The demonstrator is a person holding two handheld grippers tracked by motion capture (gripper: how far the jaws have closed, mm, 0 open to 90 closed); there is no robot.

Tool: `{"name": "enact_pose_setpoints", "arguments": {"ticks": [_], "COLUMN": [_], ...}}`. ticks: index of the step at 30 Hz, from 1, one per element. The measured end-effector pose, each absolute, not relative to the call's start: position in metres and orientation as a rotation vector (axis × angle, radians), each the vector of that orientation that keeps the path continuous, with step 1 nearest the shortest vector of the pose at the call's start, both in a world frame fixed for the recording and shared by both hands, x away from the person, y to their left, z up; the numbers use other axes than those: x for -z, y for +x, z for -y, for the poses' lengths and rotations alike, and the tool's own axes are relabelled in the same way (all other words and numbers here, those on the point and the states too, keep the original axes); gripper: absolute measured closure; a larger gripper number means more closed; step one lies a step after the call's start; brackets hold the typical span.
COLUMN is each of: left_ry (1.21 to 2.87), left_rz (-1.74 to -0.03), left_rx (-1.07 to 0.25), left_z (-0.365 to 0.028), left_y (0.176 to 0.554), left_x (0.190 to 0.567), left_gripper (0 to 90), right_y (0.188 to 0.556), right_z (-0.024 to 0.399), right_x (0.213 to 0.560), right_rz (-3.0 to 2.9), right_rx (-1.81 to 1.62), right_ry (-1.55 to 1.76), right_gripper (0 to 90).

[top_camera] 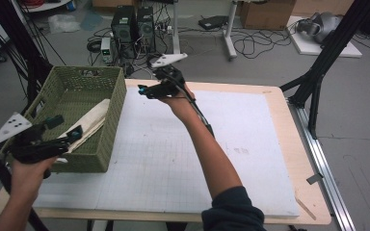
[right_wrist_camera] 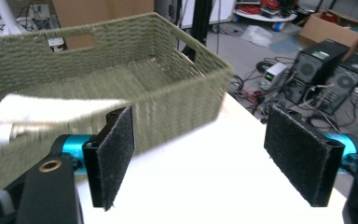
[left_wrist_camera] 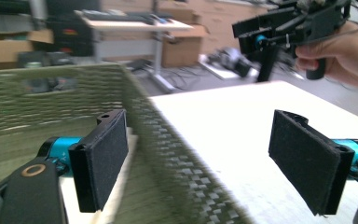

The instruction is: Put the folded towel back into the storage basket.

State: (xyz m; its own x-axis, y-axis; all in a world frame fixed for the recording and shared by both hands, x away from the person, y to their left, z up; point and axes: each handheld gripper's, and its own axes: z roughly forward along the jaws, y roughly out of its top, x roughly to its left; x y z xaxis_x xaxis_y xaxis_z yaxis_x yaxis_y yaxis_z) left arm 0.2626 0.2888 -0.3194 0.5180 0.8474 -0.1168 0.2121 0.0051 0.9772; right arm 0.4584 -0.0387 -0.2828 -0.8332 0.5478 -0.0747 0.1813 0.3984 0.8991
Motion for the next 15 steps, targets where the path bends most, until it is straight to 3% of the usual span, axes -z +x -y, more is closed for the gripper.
{"name": "enact_pose_setpoints", "arguments": {"ticks": [10,15], "left_ry": [1.592,1.63], "left_rz": [-0.762,-0.695], "left_rx": [-0.534,-0.482], "left_z": [-0.213,-0.178], "left_y": [0.284,0.294], "left_x": [0.333,0.342], "left_gripper": [20.0,20.0], "right_y": [0.421,0.396], "right_z": [0.133,0.178], "right_x": [0.298,0.313], "right_rz": [-2.237,-2.205], "right_rx": [-1.39,-1.376], "right_ry": [0.722,0.78], "right_gripper": [11.5,11.5]}}
